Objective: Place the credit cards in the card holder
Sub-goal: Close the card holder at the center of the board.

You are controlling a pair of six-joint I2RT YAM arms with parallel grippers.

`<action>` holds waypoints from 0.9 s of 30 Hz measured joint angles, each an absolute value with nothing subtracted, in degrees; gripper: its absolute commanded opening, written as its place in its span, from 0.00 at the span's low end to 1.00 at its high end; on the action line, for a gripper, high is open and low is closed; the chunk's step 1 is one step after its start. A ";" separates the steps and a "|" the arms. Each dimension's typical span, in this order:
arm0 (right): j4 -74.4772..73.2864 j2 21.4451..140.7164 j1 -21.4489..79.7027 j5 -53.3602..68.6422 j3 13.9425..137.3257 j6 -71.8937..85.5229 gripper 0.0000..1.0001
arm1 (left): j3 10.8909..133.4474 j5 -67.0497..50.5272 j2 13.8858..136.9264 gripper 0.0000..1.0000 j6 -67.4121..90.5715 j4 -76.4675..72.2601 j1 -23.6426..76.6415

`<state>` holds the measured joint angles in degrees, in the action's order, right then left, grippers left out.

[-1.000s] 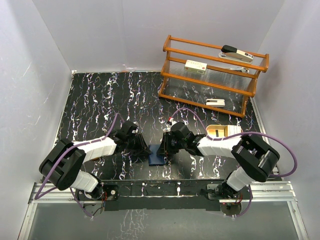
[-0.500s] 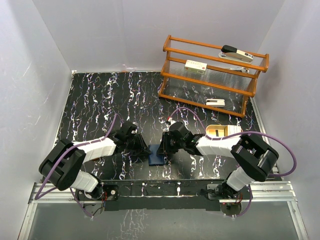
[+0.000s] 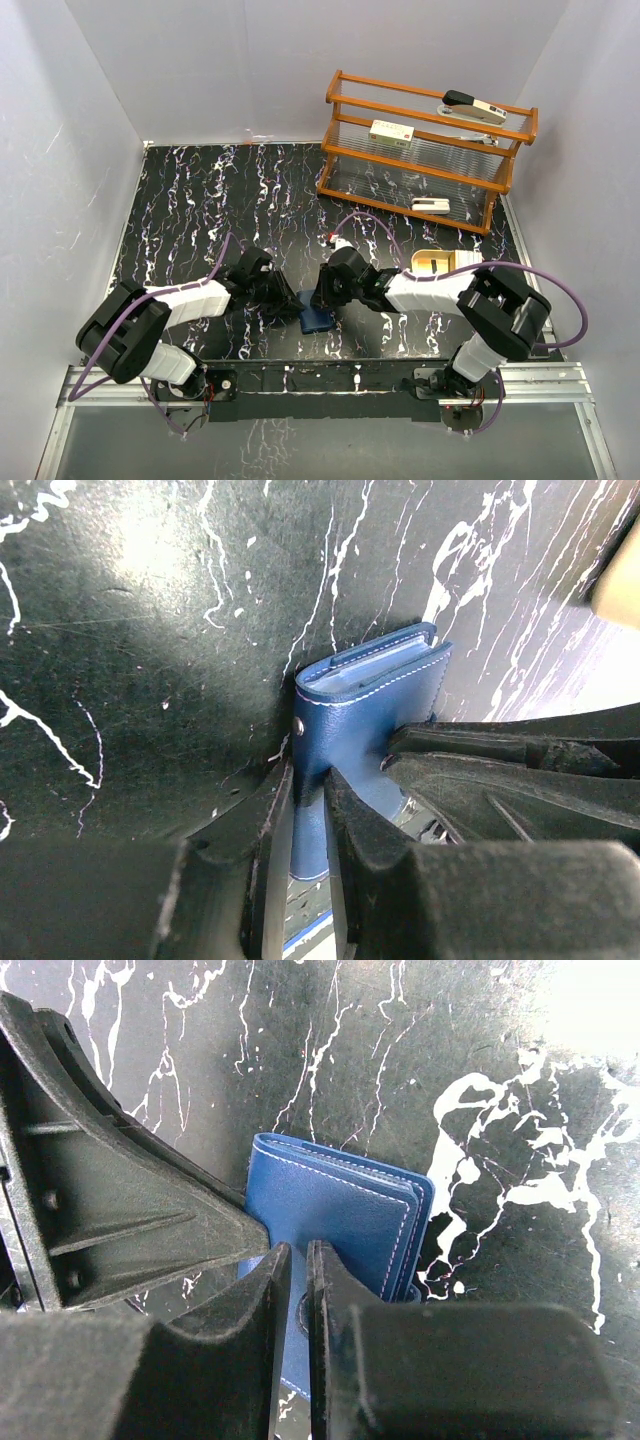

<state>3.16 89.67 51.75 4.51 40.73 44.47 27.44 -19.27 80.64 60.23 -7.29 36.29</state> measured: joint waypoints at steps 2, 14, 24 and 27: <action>2.92 89.49 52.03 3.86 40.75 44.42 0.13 | 27.38 -19.25 80.58 0.16 60.31 -7.31 36.29; -9.89 82.63 52.34 -0.75 43.75 40.42 0.20 | 27.55 -19.07 80.60 0.16 58.52 -6.94 36.58; -9.98 82.06 51.62 2.22 42.17 39.72 0.16 | 27.90 -19.07 80.77 0.15 58.02 -6.52 36.60; -9.15 83.09 51.59 3.46 42.13 39.77 0.16 | 28.10 -19.05 80.82 0.15 57.98 -6.20 36.60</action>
